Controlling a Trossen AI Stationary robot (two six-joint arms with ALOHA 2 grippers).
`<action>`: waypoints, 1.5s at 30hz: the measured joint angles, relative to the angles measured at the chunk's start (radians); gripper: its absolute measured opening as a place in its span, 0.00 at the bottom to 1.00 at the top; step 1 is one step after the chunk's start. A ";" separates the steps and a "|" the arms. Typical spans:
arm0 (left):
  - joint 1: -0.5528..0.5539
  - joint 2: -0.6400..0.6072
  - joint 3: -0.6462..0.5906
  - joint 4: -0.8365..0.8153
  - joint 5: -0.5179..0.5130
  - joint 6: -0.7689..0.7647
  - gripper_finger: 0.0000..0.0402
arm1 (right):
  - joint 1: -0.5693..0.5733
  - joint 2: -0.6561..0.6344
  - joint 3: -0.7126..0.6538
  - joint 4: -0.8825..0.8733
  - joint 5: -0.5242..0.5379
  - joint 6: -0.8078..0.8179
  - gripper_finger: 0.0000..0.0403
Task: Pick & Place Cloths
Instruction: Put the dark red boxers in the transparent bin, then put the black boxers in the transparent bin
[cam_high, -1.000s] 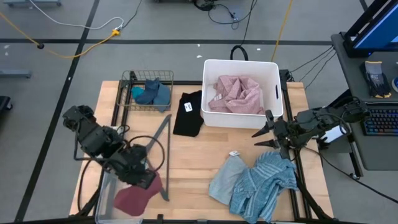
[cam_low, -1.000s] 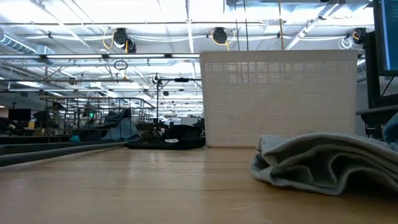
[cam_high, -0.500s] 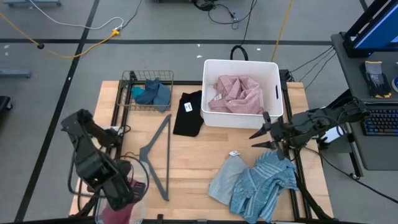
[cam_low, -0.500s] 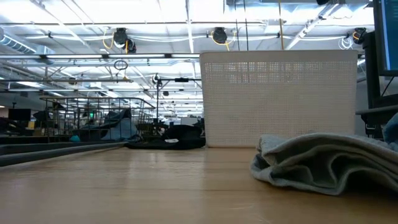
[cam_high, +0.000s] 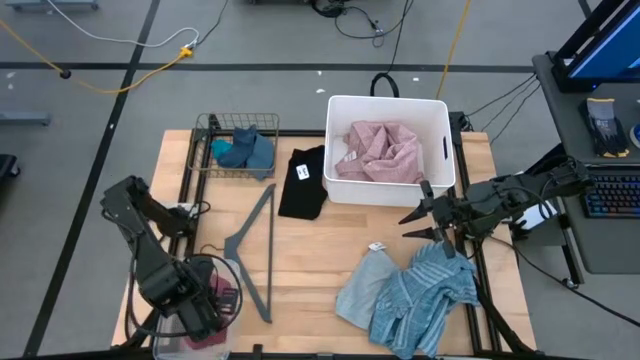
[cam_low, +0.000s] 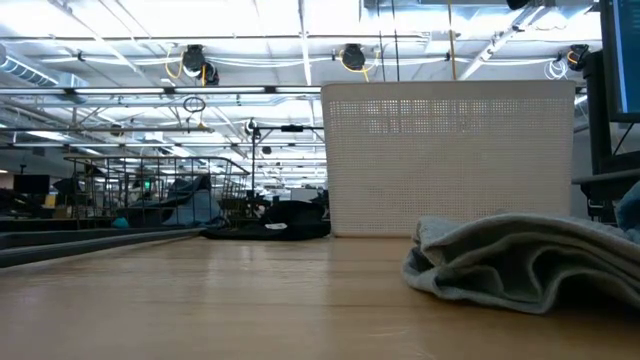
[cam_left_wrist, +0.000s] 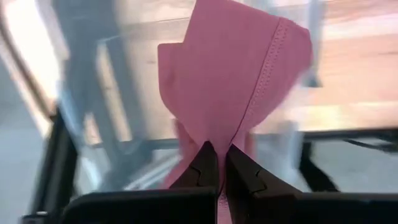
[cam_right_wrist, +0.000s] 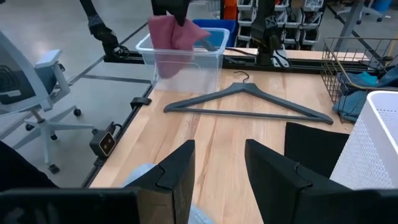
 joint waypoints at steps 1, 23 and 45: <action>0.000 0.000 -0.020 -0.001 0.025 0.000 0.00 | 0.000 0.000 0.000 0.000 -0.002 0.000 0.33; 0.000 0.000 -0.140 0.009 0.017 0.038 0.18 | 0.000 0.000 0.000 0.000 -0.003 0.000 0.33; 0.044 -0.027 0.150 0.016 -0.341 0.123 0.42 | 0.000 -0.001 0.000 -0.001 -0.004 -0.007 0.33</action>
